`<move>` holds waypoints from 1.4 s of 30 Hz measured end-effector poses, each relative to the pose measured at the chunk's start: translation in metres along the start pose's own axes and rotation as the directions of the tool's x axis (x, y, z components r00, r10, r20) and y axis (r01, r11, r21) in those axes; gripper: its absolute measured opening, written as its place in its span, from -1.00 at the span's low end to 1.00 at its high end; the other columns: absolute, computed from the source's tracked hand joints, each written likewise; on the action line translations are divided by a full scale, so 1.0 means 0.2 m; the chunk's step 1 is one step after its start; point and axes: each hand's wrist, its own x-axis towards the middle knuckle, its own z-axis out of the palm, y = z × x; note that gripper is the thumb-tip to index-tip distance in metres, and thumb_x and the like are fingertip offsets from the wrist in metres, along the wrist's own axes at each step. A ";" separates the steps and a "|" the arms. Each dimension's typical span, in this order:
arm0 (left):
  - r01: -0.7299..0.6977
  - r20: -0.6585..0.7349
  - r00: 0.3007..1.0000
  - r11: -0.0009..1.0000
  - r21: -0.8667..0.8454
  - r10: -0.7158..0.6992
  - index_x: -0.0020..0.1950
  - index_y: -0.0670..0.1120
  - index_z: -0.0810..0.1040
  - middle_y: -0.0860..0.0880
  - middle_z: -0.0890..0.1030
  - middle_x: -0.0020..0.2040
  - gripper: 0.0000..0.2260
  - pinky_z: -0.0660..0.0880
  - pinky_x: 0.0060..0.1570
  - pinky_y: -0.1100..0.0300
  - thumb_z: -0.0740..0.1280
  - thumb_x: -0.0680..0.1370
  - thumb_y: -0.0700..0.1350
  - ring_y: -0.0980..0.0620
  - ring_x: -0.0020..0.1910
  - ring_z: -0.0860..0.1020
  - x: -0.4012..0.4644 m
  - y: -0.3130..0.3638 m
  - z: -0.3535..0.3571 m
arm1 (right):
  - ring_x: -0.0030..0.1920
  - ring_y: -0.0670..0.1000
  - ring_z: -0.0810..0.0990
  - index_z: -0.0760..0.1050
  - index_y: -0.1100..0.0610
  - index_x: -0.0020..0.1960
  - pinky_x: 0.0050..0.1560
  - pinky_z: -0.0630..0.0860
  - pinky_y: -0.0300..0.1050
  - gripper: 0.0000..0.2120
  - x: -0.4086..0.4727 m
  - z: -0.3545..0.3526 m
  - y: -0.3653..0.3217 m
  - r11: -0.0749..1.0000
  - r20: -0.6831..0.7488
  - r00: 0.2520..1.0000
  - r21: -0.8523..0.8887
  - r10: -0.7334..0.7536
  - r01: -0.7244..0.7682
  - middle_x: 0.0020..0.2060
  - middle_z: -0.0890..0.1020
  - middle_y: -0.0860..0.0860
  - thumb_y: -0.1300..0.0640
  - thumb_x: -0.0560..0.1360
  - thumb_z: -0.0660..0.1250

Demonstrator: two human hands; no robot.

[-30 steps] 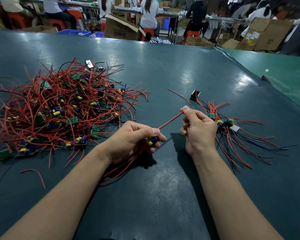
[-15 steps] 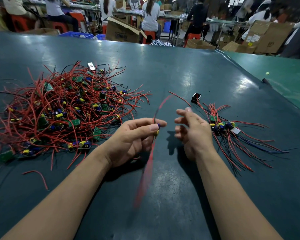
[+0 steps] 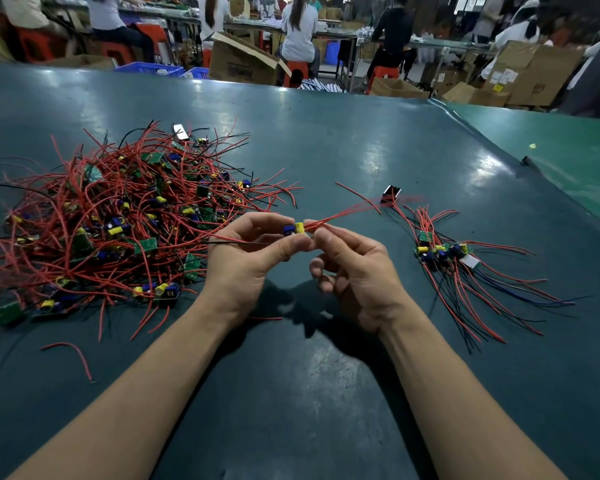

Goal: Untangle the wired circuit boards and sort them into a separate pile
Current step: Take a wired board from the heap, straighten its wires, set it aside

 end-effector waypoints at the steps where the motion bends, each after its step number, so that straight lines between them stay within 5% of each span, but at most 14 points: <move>1: -0.014 0.019 1.000 1.000 0.027 0.014 -0.13 -0.19 0.57 0.02 0.69 -0.29 -0.74 0.53 -0.26 0.33 0.50 0.22 -0.27 0.13 -0.29 0.65 -0.01 0.00 0.01 | -0.44 -0.06 0.50 0.72 0.12 -0.08 -0.52 0.37 -0.30 -0.81 0.00 0.00 0.00 1.000 -0.023 1.000 0.015 -0.004 0.005 -0.24 0.67 0.03 0.08 0.37 0.44; 8: 0.018 0.003 1.000 0.993 0.113 -0.018 -0.13 -0.20 0.61 0.03 0.69 -0.29 -0.77 0.59 -0.12 0.28 0.51 0.27 -0.37 0.12 -0.26 0.65 -0.01 -0.01 0.02 | -0.52 -0.12 0.40 0.63 0.14 -0.27 -0.56 0.29 -0.31 -0.88 0.03 -0.01 -0.01 0.999 -0.333 0.943 0.021 -0.016 0.025 -0.43 0.58 0.00 0.23 0.44 0.46; 19: -0.006 -0.042 0.999 0.996 0.087 0.010 -0.12 -0.19 0.64 0.02 0.70 -0.28 -0.77 0.54 -0.22 0.32 0.53 0.26 -0.25 0.13 -0.34 0.61 -0.01 -0.02 0.01 | -0.58 -0.17 0.35 0.53 0.19 -0.23 -0.61 0.21 -0.34 -0.85 0.05 -0.13 -0.09 0.936 -0.690 0.724 0.262 0.010 0.237 -0.46 0.52 -0.01 0.27 0.51 0.40; 25: -0.010 -0.138 0.990 0.999 -0.050 0.003 -0.13 -0.11 0.66 -0.02 0.69 -0.26 -0.82 0.55 -0.25 0.24 0.51 0.29 -0.16 0.05 -0.32 0.60 0.02 -0.04 -0.02 | -0.55 -0.10 0.41 0.53 0.15 -0.13 -0.58 0.29 -0.32 -0.69 0.03 -0.13 -0.10 0.919 -0.548 0.829 0.375 0.114 0.122 -0.40 0.49 -0.01 -0.07 0.61 0.24; 29: 0.000 -0.134 0.991 0.997 -0.077 -0.010 -0.18 -0.05 0.70 -0.03 0.69 -0.25 -0.85 0.56 -0.25 0.23 0.52 0.30 -0.05 0.06 -0.32 0.60 0.02 -0.04 -0.03 | -0.51 -0.08 0.47 0.55 0.13 -0.01 -0.59 0.32 -0.31 -0.93 0.00 -0.02 -0.04 0.987 -0.233 0.959 0.050 0.163 -0.156 -0.33 0.57 0.02 0.13 0.56 0.33; 33: 0.099 0.029 0.995 0.995 -0.023 -0.098 -0.21 -0.01 0.72 -0.02 0.69 -0.25 -0.76 0.58 -0.20 0.21 0.60 0.21 0.04 0.04 -0.28 0.61 0.00 -0.04 -0.02 | -0.49 -0.06 0.52 0.61 0.10 -0.14 -0.61 0.42 -0.27 -0.77 -0.04 0.05 0.02 0.978 0.137 0.971 -0.103 0.195 -0.182 -0.33 0.60 0.03 -0.07 0.43 0.40; 38: 0.218 0.119 0.971 0.971 -0.103 -0.206 -0.12 -0.10 0.72 -0.10 0.67 -0.20 -0.45 0.60 -0.24 0.13 0.62 0.10 0.27 -0.05 -0.24 0.60 0.00 -0.02 -0.01 | -0.52 -0.03 0.50 0.64 0.09 -0.25 -0.60 0.39 -0.27 -0.74 -0.04 0.07 0.01 0.987 0.041 0.994 -0.132 0.097 -0.090 -0.39 0.61 0.05 -0.09 0.43 0.36; 42: 0.220 0.106 0.973 0.965 -0.142 -0.207 -0.05 -0.13 0.70 -0.09 0.67 -0.12 -0.47 0.50 -0.22 0.22 0.61 0.18 0.22 0.05 -0.27 0.52 0.01 -0.03 -0.01 | -0.57 -0.04 0.44 0.61 0.10 -0.34 -0.59 0.32 -0.27 -0.67 -0.01 0.06 -0.01 0.983 -0.283 0.948 -0.148 -0.143 0.104 -0.46 0.58 0.04 -0.10 0.46 0.37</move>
